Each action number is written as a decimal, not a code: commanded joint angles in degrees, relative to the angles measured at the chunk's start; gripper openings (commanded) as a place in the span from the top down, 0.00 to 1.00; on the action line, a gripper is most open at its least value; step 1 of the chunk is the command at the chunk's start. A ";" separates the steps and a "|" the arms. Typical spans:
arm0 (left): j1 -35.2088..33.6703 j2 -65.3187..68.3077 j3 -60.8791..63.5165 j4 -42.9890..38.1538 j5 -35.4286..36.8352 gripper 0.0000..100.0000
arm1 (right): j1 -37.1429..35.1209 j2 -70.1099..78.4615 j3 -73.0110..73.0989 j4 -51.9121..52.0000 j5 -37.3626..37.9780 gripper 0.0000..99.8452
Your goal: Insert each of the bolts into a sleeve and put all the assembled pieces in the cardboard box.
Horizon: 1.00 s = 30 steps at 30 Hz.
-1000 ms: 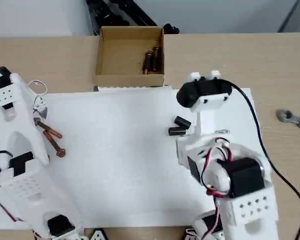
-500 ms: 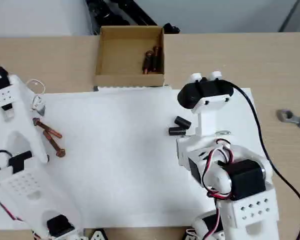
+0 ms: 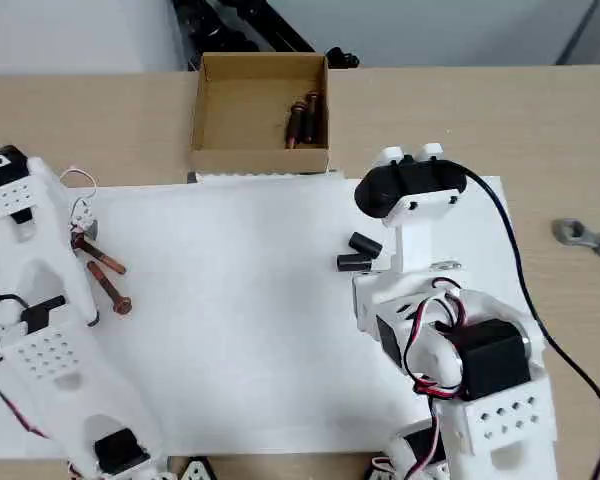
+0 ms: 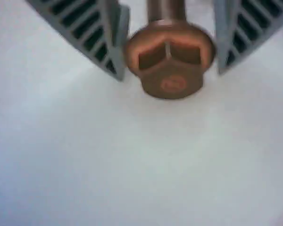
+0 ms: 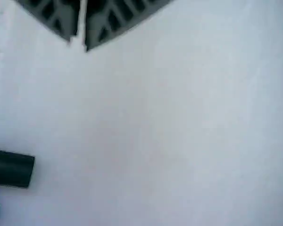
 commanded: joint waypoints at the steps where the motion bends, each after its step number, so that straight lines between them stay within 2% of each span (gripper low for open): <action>1: -0.09 0.44 -0.66 1.67 0.35 0.90 | 0.66 -0.48 -0.18 -0.92 -0.53 1.00; 12: 2.99 0.53 -0.40 5.36 0.35 0.90 | 0.66 -0.48 -0.09 -1.01 -0.62 1.00; 16: 3.34 0.53 -0.40 5.27 0.44 1.00 | 0.66 -0.48 -0.09 -0.84 -0.62 1.00; 30: 3.25 -0.09 -1.80 5.45 0.26 0.99 | 0.66 -0.48 -0.09 -0.92 -0.70 1.00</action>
